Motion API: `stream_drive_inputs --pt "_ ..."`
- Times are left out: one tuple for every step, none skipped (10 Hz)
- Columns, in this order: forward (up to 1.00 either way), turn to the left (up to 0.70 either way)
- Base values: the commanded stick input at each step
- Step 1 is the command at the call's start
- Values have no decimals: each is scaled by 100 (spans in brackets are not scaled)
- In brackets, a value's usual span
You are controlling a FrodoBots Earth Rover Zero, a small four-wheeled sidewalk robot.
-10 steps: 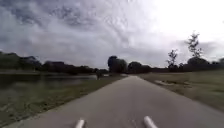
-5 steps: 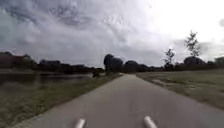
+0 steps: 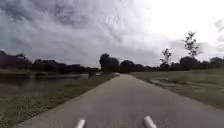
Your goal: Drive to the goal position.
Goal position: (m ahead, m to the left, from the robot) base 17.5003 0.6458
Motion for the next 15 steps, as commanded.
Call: stream_drive_inputs --pt "69 3" --pt "69 3" --pt "69 3" --pt "69 3" --pt "69 3" --pt "69 3" --pt "69 3" --pt "69 3" --pt "69 3" --pt "69 3" --pt "69 3" --pt "69 3" --pt "69 3" --pt "69 3" --pt "69 3"
